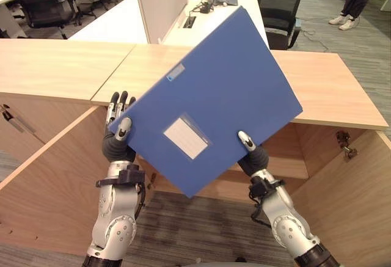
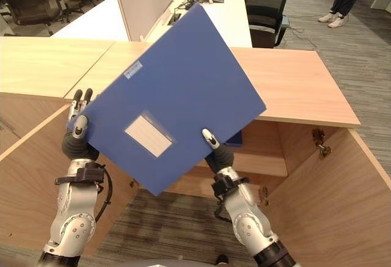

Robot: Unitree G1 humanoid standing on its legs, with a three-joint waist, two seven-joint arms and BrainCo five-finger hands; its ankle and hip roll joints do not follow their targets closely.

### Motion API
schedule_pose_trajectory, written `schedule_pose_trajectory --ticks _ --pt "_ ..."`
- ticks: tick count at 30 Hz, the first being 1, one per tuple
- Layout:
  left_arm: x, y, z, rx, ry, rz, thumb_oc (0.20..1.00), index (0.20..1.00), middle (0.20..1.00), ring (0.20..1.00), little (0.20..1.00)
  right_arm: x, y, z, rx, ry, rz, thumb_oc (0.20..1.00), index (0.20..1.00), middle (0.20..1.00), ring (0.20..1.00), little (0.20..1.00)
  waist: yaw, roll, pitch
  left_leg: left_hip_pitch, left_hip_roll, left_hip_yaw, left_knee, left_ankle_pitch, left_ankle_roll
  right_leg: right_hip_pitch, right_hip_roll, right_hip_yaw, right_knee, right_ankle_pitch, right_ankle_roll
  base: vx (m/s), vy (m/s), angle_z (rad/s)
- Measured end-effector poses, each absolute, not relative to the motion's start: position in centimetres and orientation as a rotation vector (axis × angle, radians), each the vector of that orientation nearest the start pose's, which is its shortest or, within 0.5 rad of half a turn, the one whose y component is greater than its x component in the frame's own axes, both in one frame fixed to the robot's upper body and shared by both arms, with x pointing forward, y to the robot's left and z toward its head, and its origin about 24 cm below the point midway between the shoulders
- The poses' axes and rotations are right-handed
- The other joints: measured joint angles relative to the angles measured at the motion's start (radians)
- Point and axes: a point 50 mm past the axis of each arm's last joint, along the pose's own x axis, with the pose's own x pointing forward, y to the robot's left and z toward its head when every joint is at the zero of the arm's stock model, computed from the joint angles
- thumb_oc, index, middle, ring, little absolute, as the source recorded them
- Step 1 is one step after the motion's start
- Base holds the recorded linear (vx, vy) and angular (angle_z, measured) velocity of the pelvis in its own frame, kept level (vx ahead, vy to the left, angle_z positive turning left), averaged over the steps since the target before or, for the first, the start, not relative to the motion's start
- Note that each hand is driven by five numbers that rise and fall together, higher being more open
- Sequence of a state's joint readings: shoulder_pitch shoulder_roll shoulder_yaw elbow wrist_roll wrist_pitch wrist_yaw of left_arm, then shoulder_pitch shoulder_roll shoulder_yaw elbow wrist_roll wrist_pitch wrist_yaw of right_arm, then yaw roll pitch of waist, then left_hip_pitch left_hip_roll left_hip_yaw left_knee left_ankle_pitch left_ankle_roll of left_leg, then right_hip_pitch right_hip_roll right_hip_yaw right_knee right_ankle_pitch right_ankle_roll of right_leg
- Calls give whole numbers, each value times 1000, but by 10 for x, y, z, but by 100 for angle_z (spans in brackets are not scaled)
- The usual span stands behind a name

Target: Put the empty folder in the office cabinet

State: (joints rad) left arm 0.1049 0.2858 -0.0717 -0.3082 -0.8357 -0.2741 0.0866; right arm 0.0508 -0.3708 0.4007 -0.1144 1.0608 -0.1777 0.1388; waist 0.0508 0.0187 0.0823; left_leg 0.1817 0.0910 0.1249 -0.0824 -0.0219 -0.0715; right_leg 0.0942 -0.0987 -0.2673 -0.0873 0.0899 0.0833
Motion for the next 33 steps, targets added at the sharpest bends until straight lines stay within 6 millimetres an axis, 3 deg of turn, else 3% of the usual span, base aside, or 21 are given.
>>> schedule_pose_trajectory --ticks 5,8,13,17,18,22,25,27,33 --pt "217 223 91 -483 -328 37 1000 1000 1000 1000 1000 200 -173 23 520 157 419 200 200 200 200 200 -11 -9 4 -1 0 2 -2 0 0 -2 0 2 0 0 0 0 0 0" --pt "216 232 81 -463 -301 26 1000 1000 1000 1000 1000 191 -190 11 470 225 396 200 200 200 200 200 -14 -15 6 -3 0 3 -3 0 0 -2 0 4 0 0 0 0 0 0" --pt "204 248 35 -506 -127 41 1000 1000 1000 1000 1000 165 -221 -24 402 422 323 200 200 200 200 200 -17 -21 8 -2 0 6 -6 0 0 -8 1 6 0 -3 4 0 0 0" --pt "196 252 14 -519 -39 30 1000 1000 1000 1000 1000 152 -225 -36 370 500 340 200 200 200 200 200 -20 -22 9 -1 0 7 -6 0 0 -9 1 7 0 0 0 0 0 0" --pt "188 254 -2 -537 33 22 1000 1000 1000 1000 1000 148 -228 -40 355 524 347 200 200 200 200 200 -24 -22 9 -2 0 7 -6 0 0 -9 0 7 0 0 0 0 0 0" --pt "159 257 -28 -522 231 -77 1000 1000 1000 1000 1000 143 -241 -44 345 549 325 200 200 200 200 200 -39 -20 10 -2 0 9 -6 0 0 -9 -4 9 0 0 0 0 0 0" --pt "142 259 -36 -432 382 -207 1000 1000 1000 1000 1000 139 -248 -49 348 577 305 200 200 200 200 200 -40 -16 10 -3 0 12 -7 0 0 -7 -5 11 0 -2 3 -1 6 -2" --pt "121 266 -46 -293 559 -339 1000 1000 1000 1000 1000 137 -250 -52 347 590 300 200 200 200 200 200 -43 -6 6 -3 -1 18 -7 -1 2 -9 -6 17 0 -3 5 0 21 -7" --pt "93 263 -91 -193 784 -319 1000 1000 1000 1000 1000 138 -238 -69 435 593 231 200 200 200 200 200 -43 9 -14 -4 -1 19 -7 -2 2 -12 -5 20 0 -3 5 1 3 -1"
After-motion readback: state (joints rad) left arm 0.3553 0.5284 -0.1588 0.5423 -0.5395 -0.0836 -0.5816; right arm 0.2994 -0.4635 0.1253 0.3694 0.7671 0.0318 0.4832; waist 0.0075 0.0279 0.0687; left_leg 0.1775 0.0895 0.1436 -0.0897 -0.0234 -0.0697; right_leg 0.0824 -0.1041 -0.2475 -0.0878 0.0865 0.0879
